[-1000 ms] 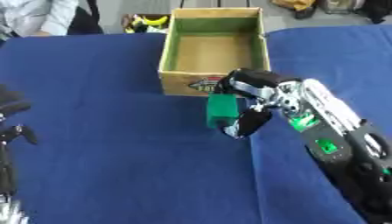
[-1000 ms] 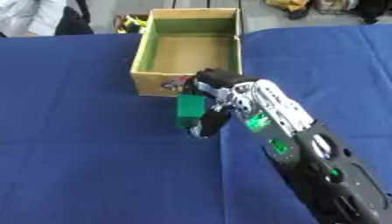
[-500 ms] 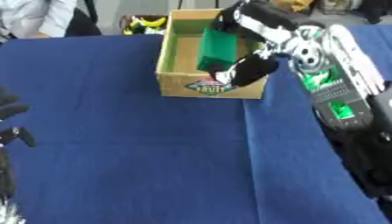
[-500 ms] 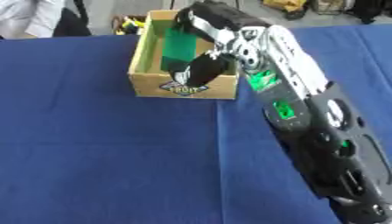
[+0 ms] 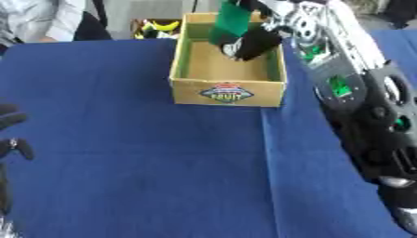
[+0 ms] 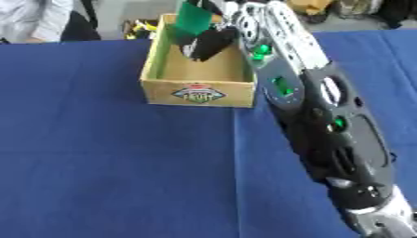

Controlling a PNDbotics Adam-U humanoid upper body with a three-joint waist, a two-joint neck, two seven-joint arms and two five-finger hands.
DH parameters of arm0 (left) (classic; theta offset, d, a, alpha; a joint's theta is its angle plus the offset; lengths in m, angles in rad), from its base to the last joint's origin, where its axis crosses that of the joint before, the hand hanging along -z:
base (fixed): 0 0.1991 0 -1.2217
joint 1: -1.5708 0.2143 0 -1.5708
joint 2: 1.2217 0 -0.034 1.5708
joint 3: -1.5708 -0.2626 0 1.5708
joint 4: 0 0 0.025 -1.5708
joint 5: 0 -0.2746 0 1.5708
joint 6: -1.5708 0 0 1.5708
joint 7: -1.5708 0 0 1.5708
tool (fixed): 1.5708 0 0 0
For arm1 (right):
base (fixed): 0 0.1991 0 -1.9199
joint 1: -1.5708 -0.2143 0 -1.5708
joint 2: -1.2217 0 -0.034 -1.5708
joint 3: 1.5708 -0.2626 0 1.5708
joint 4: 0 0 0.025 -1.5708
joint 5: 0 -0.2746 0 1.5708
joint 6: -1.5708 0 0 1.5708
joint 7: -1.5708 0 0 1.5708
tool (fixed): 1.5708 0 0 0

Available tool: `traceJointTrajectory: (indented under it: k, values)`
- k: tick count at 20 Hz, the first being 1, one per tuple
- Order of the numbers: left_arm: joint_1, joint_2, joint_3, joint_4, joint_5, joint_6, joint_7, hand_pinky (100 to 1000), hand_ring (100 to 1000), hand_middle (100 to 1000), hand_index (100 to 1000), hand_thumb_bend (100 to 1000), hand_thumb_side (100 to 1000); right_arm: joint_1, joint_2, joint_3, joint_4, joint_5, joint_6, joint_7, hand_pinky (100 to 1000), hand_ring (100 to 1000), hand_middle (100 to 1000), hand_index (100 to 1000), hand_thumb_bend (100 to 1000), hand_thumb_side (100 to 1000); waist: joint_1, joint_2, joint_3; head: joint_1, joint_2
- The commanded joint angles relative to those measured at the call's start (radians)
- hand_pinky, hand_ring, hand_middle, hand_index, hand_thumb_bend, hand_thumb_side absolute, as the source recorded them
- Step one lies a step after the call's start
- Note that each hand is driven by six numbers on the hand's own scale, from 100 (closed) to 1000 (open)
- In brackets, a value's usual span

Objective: Pick up objects on the table and place them in the box.

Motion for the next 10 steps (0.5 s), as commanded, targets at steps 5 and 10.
traceJointTrajectory:
  k: [5, 10]
  values:
    - [-0.004, 0.015, -0.011, -0.011, 0.007, -0.003, -0.013, 241, 684, 669, 826, 100, 898, -0.071, 0.061, -0.072, 0.172, 0.119, 0.090, -0.117, 750, 809, 474, 653, 100, 207, -0.001, -0.019, 0.021, -0.030, -0.012]
    - [-0.006, 0.014, -0.016, -0.010, 0.010, -0.005, -0.019, 241, 684, 669, 826, 100, 897, -0.094, 0.115, -0.121, 0.309, 0.186, 0.143, -0.203, 750, 813, 473, 653, 100, 208, -0.003, -0.015, 0.033, -0.041, -0.019]
